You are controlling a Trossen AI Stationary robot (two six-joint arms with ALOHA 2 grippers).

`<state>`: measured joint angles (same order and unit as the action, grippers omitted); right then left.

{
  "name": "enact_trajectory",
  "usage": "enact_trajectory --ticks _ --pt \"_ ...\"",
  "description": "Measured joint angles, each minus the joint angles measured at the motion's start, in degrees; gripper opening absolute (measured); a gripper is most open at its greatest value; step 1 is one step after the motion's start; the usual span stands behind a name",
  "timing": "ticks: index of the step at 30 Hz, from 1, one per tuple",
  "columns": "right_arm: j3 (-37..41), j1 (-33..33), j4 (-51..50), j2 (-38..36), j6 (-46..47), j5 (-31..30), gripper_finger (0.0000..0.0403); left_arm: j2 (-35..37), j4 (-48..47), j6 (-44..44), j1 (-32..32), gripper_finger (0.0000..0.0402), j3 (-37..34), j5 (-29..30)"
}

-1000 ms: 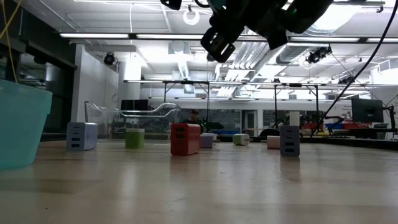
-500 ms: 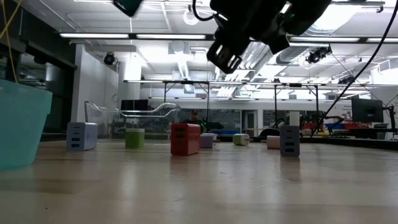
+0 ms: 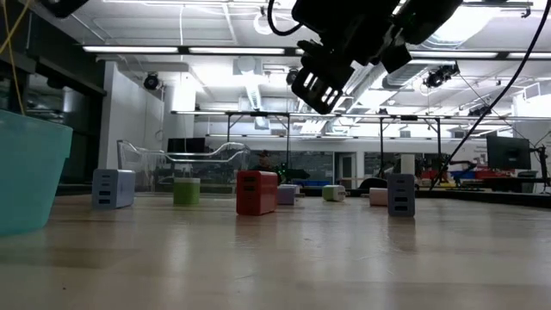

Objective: Pick & Place Office items
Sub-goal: Put the light blue digital clock into the green bin

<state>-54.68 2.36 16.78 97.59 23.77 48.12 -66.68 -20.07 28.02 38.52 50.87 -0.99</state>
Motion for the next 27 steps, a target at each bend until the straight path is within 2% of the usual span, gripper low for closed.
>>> enact_trajectory --ticks 3,10,22,27 --pt "0.0 1.0 0.0 0.0 0.0 -0.1 0.0180 -0.1 0.6 3.3 2.9 0.0063 -1.8 4.1" --pt "0.0 3.8 0.0 0.0 0.0 -0.8 0.0180 -0.1 13.9 7.0 9.2 0.0062 -10.4 11.6" --pt "0.0 7.1 0.1 0.0 -0.1 -4.4 0.0180 -0.1 18.0 28.1 15.1 0.0062 -20.0 15.5" --pt "0.0 7.4 0.1 0.0 -0.1 -4.7 0.0180 -0.1 19.7 32.1 17.1 0.0064 -21.2 17.8"
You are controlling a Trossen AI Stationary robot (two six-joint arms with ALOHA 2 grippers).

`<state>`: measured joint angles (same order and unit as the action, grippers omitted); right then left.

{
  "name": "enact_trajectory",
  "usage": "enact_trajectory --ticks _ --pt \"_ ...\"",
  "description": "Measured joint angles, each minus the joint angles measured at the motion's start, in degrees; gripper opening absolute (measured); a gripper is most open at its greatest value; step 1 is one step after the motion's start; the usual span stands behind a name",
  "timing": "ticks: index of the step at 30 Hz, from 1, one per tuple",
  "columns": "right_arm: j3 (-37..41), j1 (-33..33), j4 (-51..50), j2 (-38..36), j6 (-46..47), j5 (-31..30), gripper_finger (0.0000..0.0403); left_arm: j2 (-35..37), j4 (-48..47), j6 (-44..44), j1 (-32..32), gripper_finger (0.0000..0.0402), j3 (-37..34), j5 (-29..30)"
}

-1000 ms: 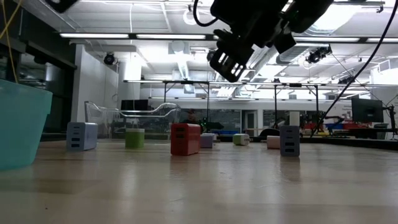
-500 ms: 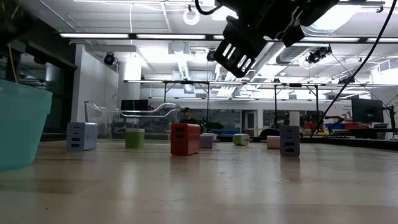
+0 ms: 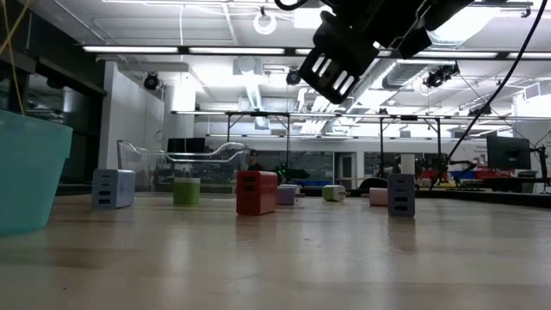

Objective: Pick & Place Office items
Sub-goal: Put the light blue digital clock into the green bin

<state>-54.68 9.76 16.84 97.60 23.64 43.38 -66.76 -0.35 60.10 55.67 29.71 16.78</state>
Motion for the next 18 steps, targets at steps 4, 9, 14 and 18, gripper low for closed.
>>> enact_trajectory --ticks 4,9,14,18 --pt "0.0 0.0 0.0 0.0 0.0 0.0 0.0180 0.0 -0.3 3.5 0.5 0.0076 0.0 0.0" --pt "0.0 0.0 -0.1 0.0 0.0 0.0 0.0180 0.0 -0.4 7.1 0.5 0.0089 0.0 0.0" --pt "0.0 0.0 -0.6 0.0 -1.6 0.0 0.0180 -1.0 -0.4 11.4 0.5 0.0091 0.0 -0.2" --pt "0.0 0.0 -1.3 0.0 -2.4 0.0 0.0180 -2.3 -0.2 14.5 0.5 0.0092 0.0 -0.8"
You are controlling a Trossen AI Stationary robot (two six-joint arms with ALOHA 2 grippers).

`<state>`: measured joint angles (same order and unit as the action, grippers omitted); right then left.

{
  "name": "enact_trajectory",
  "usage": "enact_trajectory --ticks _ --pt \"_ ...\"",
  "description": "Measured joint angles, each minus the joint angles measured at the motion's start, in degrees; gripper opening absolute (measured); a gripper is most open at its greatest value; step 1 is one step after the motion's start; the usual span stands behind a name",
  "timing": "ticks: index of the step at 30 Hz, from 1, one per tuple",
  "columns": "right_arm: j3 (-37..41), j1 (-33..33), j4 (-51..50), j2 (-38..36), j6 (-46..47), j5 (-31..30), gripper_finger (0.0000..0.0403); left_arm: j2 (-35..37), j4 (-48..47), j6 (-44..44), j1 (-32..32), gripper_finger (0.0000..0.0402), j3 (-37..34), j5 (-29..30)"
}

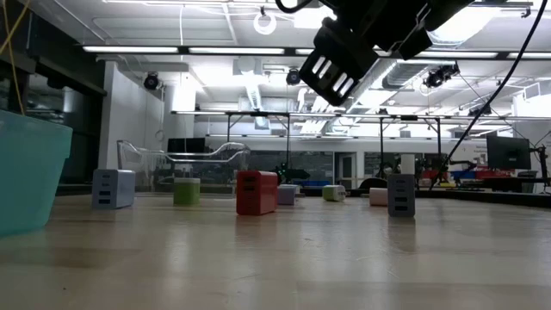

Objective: Pick & Place Office items
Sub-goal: Put the light blue digital clock into the green bin, then put the left blue charger adapter into the transparent bin

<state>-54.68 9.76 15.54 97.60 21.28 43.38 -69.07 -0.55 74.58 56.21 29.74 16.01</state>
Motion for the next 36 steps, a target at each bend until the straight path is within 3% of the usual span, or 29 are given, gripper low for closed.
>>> enact_trajectory --ticks 9,23,36 --pt "0.0 0.0 -1.6 0.0 -0.7 0.0 0.0180 -3.1 6.2 -1.0 0.0 0.0093 0.0 -2.9" --pt "0.0 0.0 -2.1 0.0 -1.7 0.0 0.0180 -3.7 7.6 -7.5 -2.5 0.0093 0.0 -5.1" --pt "0.0 0.0 -2.1 0.0 -1.6 0.1 0.0180 -3.7 7.7 -5.6 -2.5 0.0106 0.0 -5.1"
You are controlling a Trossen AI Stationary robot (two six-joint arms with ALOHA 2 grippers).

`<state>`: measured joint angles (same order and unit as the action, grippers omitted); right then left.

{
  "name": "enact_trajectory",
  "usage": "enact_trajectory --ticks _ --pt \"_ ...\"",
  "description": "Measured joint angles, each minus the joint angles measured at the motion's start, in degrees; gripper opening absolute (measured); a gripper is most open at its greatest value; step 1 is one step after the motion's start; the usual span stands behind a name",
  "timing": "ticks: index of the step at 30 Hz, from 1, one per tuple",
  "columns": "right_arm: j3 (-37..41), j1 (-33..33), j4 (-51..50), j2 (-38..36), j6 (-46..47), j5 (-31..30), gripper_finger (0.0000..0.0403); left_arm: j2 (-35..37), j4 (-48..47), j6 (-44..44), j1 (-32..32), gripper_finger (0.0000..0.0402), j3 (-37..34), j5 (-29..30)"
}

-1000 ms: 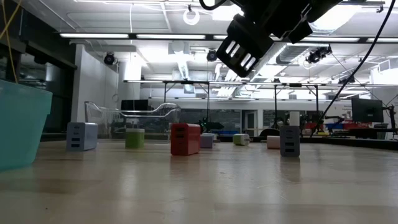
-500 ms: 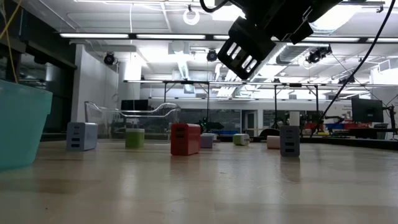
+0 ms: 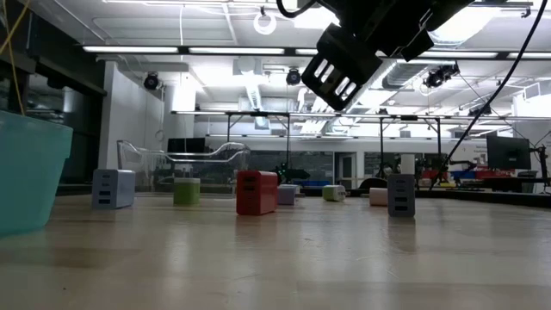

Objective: Pick & Place Office items
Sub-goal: Put the left blue charger adapter into the transparent bin

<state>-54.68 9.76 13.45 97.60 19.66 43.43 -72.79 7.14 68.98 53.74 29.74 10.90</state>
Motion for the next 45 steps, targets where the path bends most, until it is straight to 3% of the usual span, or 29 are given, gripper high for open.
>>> enact_trajectory --ticks 9,19,27,37,45 --pt "0.0 0.0 0.0 0.0 0.0 0.1 0.0180 0.0 0.0 -4.4 0.0 0.0164 0.0 0.1" --pt "0.0 0.0 0.0 0.0 0.0 0.0 0.0180 0.1 1.1 -8.3 -2.5 0.0166 0.0 0.1" --pt "0.0 0.0 0.0 0.0 0.0 0.0 0.0180 0.6 6.2 -19.2 -5.8 0.0166 0.0 2.2" --pt "0.0 0.0 0.0 0.0 0.0 0.1 0.0180 6.9 8.3 -31.0 -11.5 0.0166 0.0 2.1" --pt "0.0 0.0 0.0 0.0 -0.3 -2.1 0.0180 13.4 6.9 -31.7 -16.9 0.0166 0.0 1.6"
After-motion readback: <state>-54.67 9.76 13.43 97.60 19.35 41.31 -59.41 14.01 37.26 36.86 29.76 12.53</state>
